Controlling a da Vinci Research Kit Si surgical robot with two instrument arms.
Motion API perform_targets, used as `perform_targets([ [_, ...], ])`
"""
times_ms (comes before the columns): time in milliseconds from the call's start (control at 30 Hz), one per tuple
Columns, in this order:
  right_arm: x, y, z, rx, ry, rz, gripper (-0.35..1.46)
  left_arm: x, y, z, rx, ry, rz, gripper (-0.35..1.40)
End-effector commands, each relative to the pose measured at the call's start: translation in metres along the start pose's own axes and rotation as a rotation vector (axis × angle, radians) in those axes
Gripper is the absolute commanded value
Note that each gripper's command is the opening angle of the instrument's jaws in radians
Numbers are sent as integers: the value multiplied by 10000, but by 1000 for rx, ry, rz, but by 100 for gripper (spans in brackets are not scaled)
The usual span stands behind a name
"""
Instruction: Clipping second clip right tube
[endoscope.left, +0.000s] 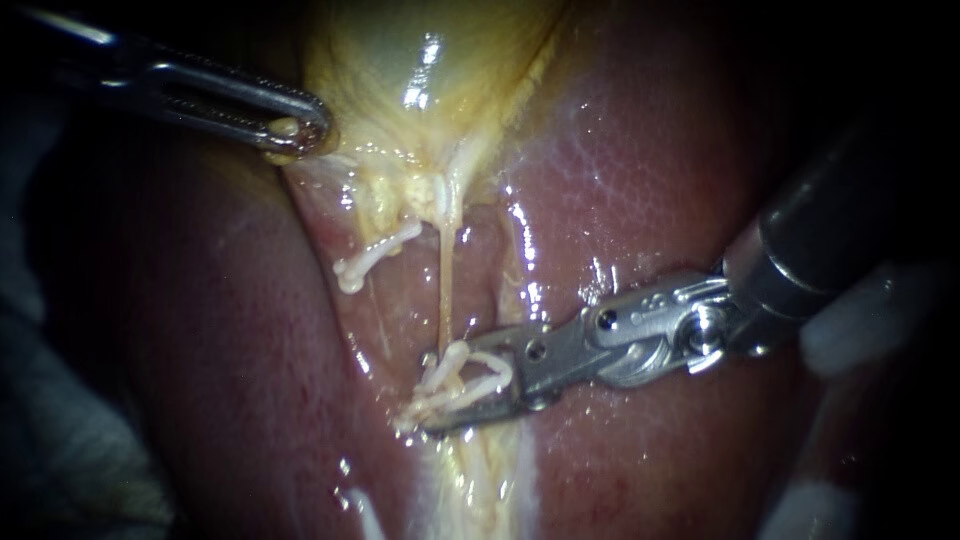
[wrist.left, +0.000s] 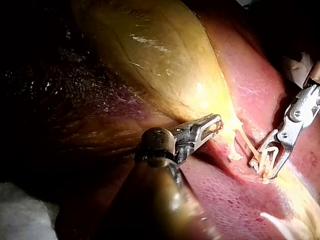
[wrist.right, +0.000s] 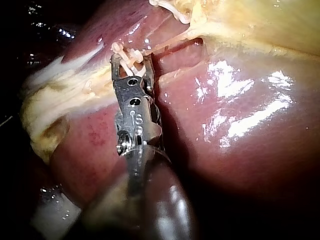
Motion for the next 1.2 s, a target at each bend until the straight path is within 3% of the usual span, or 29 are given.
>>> perform_targets([
  [33,1,0,-1,-1,1,1,34,0,0,0,0,0,0,-35],
  [200,7,5,-7,3,3,6,46,0,0,-1,0,0,0,-35],
  [333,6,10,-9,4,17,65,50,0,0,-1,0,0,0,-35],
  [533,-1,18,-16,33,106,205,50,-1,0,-1,-1,0,0,-35],
  [667,-5,24,-23,142,167,330,50,-1,0,-1,-1,0,0,-35],
  [900,-5,32,-32,212,234,476,50,-1,0,-2,-1,-1,1,-35],
  [1067,-4,35,-34,223,245,542,50,-1,0,-2,-1,-1,1,-35],
  [1200,-5,39,-34,254,292,612,50,-1,0,-2,-1,-1,1,-35],
])
